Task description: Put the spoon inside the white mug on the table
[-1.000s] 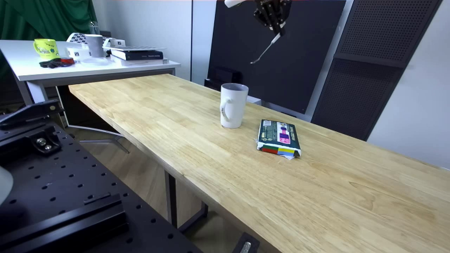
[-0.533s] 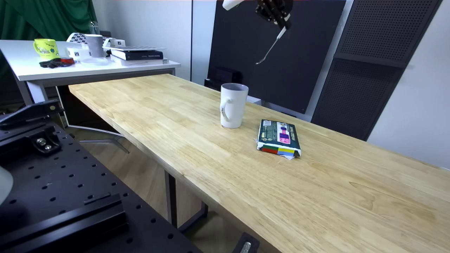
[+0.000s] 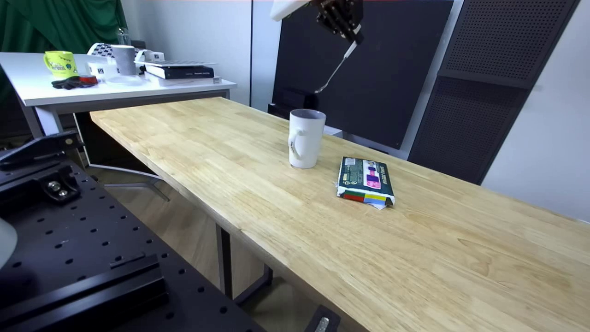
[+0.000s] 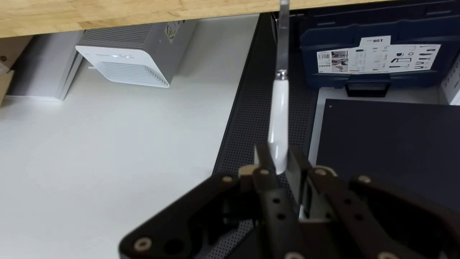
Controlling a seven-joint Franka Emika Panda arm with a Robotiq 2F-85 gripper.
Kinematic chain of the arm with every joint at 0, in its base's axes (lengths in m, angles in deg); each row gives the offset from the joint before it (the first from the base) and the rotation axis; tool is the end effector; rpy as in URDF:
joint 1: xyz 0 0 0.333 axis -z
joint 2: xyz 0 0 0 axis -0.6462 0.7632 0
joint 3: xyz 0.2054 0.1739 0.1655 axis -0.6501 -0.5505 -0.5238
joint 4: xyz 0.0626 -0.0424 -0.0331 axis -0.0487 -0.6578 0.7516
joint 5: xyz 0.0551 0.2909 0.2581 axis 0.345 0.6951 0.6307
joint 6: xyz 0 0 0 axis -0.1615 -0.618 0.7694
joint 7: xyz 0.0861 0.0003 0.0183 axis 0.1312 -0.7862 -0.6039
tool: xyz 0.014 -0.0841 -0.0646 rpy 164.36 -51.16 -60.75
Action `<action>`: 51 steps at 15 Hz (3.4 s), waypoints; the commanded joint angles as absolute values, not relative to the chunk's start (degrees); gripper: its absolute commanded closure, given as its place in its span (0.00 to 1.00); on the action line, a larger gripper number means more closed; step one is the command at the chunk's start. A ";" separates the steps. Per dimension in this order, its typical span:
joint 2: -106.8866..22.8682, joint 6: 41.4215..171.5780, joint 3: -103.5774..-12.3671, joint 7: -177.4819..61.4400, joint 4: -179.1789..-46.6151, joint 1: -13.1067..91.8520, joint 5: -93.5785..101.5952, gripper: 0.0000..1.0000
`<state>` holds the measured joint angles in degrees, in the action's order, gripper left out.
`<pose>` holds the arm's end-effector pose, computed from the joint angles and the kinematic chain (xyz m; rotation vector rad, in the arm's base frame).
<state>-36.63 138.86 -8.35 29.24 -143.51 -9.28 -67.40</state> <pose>0.5767 0.0332 0.3042 2.5164 -0.4008 1.0432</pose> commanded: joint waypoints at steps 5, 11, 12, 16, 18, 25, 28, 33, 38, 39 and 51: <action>-37.27 138.72 -3.51 45.29 -146.73 -15.65 -79.44 0.96; -36.53 138.01 -3.62 61.95 -146.23 -16.75 -94.49 0.96; -36.61 137.71 -4.04 64.44 -146.35 -16.63 -96.77 0.96; -36.95 135.09 -6.13 76.51 -146.34 -15.74 -107.28 0.96; -36.82 133.48 -7.18 81.21 -146.71 -15.26 -111.07 0.96; -39.47 126.93 -13.11 86.51 -149.93 -11.53 -116.44 0.96; -39.49 124.71 -16.28 86.56 -150.80 -9.15 -116.21 0.96; -42.13 118.81 -31.60 83.51 -152.96 4.86 -116.11 0.96; -38.52 119.60 -32.13 87.30 -154.02 6.28 -117.73 0.96; -38.07 119.99 -31.80 87.19 -153.78 6.15 -117.40 0.59; -40.96 122.86 -63.36 68.29 -147.61 39.17 -104.88 0.00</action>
<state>-40.01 118.25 -60.59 74.24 -149.75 35.48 -109.39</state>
